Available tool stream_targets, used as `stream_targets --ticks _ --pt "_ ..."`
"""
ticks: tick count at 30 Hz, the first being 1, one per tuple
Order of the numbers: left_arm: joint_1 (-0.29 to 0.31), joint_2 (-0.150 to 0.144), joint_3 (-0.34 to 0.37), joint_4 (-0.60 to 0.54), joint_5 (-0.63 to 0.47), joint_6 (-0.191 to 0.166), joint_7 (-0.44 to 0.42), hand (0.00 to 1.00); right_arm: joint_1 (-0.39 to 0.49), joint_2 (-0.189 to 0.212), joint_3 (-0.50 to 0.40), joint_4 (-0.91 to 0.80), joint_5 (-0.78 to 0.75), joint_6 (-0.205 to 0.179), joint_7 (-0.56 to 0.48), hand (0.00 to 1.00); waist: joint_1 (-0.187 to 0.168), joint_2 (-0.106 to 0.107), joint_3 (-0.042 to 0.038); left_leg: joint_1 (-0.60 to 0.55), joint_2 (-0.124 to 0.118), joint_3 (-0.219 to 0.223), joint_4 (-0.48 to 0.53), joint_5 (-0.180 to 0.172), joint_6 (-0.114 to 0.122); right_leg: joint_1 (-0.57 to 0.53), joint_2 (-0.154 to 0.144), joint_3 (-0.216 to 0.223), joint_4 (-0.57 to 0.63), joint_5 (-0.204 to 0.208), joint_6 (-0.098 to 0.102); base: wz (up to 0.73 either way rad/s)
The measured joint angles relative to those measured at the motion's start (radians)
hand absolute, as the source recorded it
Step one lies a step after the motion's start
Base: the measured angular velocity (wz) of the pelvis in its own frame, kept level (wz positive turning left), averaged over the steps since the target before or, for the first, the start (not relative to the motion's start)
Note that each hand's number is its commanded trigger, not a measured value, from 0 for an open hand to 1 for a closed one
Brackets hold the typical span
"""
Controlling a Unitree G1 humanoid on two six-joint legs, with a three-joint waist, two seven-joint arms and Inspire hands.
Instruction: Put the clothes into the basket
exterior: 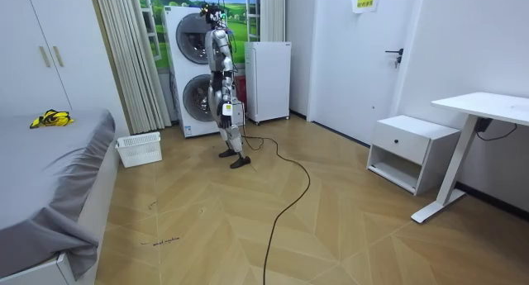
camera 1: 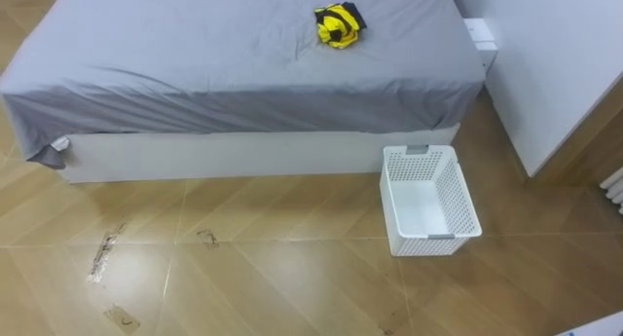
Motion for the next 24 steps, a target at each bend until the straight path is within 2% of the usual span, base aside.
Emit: stream_targets --ticks 6,8,10,12,13,14,15,17,18,19,21,22,23,24 --pt "0.000 0.001 0.007 0.000 0.001 -0.001 0.005 0.00 -0.019 -0.001 -0.001 0.004 -0.055 -0.001 0.011 0.00 0.000 0.006 0.0010 -0.003 0.001 0.006 0.011 -0.001 -0.001 -0.003 0.000 0.005 0.003 -0.001 -0.002 -0.04" --pt "-0.003 0.003 0.023 -0.001 0.001 -0.001 0.005 0.00 -0.026 -0.001 -0.001 0.002 -0.067 0.001 0.019 0.00 0.006 0.003 0.0009 -0.028 0.006 0.007 0.058 -0.014 -0.013 -0.022 0.000 0.005 0.028 -0.012 -0.006 -0.12" --pt "-0.007 0.005 0.036 -0.001 -0.001 -0.001 0.004 0.00 -0.029 -0.001 0.000 0.003 -0.066 0.001 0.022 0.00 0.022 0.001 0.0017 -0.066 0.020 0.015 0.140 -0.043 -0.021 -0.038 0.005 -0.007 0.058 -0.025 -0.013 -0.15" --pt "-0.006 0.010 0.057 -0.002 -0.012 -0.003 0.005 0.00 -0.022 -0.001 0.001 0.004 -0.064 0.000 0.028 0.00 0.027 -0.003 0.0026 -0.131 0.040 0.027 0.312 -0.061 -0.028 -0.028 0.006 -0.016 0.079 -0.052 -0.027 0.03" --pt "-0.006 0.012 0.061 -0.002 -0.027 -0.008 0.006 0.00 -0.023 -0.003 0.000 0.005 -0.063 -0.002 0.032 0.00 0.026 0.001 0.0056 -0.183 0.057 0.031 0.425 -0.061 -0.027 -0.019 0.005 -0.011 0.087 -0.061 -0.034 0.11" --pt "-0.005 0.012 0.064 -0.001 -0.031 -0.010 0.005 0.00 -0.021 -0.005 0.000 0.006 -0.063 -0.002 0.032 0.00 0.026 -0.002 0.0070 -0.215 0.066 0.031 0.480 -0.059 -0.020 -0.012 0.010 -0.004 0.094 -0.071 -0.038 0.15" --pt "-0.002 0.012 0.059 0.000 -0.047 -0.010 0.005 0.00 -0.021 -0.008 0.012 0.007 -0.056 -0.002 0.032 0.00 0.022 -0.001 0.0077 -0.261 0.064 0.027 0.522 -0.076 0.001 -0.008 0.008 0.002 0.113 -0.093 -0.051 0.20" --pt "-0.003 0.010 0.042 -0.003 -0.074 -0.010 0.006 0.00 -0.023 -0.016 0.022 0.006 -0.040 -0.001 0.032 0.00 0.024 -0.005 0.0080 -0.354 0.034 0.021 0.477 -0.077 0.004 -0.007 -0.007 0.002 0.124 -0.112 -0.050 0.14" --pt "0.015 0.010 0.035 -0.004 -0.079 -0.010 0.009 0.00 -0.026 -0.019 0.026 0.006 -0.035 -0.002 0.031 0.00 0.028 -0.009 0.0069 -0.418 0.011 0.025 0.403 -0.060 -0.002 0.002 -0.018 0.002 0.124 -0.125 -0.043 0.00" --pt "0.023 0.010 0.034 -0.004 -0.079 -0.010 0.010 0.00 -0.026 -0.021 0.032 0.005 -0.035 -0.001 0.031 0.00 0.031 -0.012 0.0056 -0.445 0.005 0.026 0.353 -0.040 -0.008 0.003 -0.020 0.002 0.124 -0.132 -0.041 -0.16" --pt "0.064 0.010 0.038 0.000 -0.060 -0.008 0.027 0.00 -0.022 -0.026 0.042 0.005 -0.051 0.004 0.027 0.00 0.053 -0.010 0.0091 -0.523 0.000 0.024 0.206 0.097 0.005 0.035 -0.039 0.000 0.123 -0.168 -0.029 -0.33" --pt "0.070 0.010 0.038 0.001 -0.057 -0.006 0.030 0.00 -0.022 -0.025 0.046 0.005 -0.056 0.004 0.025 0.00 0.053 -0.014 0.0093 -0.531 0.000 0.024 0.183 0.131 0.009 0.044 -0.044 0.002 0.122 -0.177 -0.020 -0.21" --pt "0.074 0.009 0.038 0.001 -0.040 -0.006 0.032 0.00 -0.023 -0.024 0.049 0.005 -0.069 0.006 0.023 0.00 0.053 -0.021 0.0087 -0.547 -0.002 0.036 0.174 0.195 0.023 0.056 -0.057 0.009 0.122 -0.197 -0.003 0.00" --pt "0.075 0.004 0.038 0.001 -0.026 -0.009 0.023 0.00 -0.030 -0.025 0.043 0.004 -0.082 0.010 0.023 0.00 0.053 -0.029 0.0054 -0.565 -0.016 0.061 0.196 0.234 0.054 0.065 -0.077 0.022 0.120 -0.217 0.012 0.17"
